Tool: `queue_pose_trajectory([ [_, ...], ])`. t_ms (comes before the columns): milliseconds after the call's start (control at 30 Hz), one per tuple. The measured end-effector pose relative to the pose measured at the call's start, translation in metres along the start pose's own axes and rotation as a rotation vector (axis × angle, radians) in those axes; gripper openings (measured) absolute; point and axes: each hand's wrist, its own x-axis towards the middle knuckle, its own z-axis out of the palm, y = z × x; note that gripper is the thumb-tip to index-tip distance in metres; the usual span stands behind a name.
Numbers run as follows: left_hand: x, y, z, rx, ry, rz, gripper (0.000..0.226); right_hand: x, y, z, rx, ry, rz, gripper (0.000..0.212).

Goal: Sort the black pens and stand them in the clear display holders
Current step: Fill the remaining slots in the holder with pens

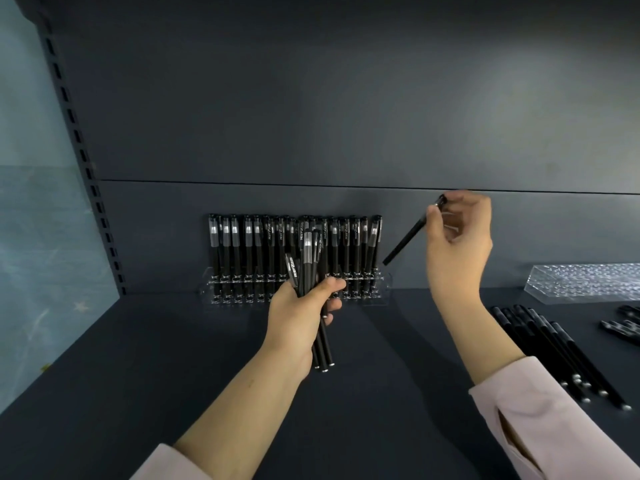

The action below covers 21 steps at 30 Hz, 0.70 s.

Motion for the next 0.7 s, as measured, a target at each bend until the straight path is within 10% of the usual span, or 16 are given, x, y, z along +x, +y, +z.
queue_pose_trajectory([
  [700, -0.010, 0.009, 0.001, -0.030, -0.027, -0.084, 0.019, -0.005, 0.034, 0.010, -0.257, -0.241, -0.193, 0.013],
])
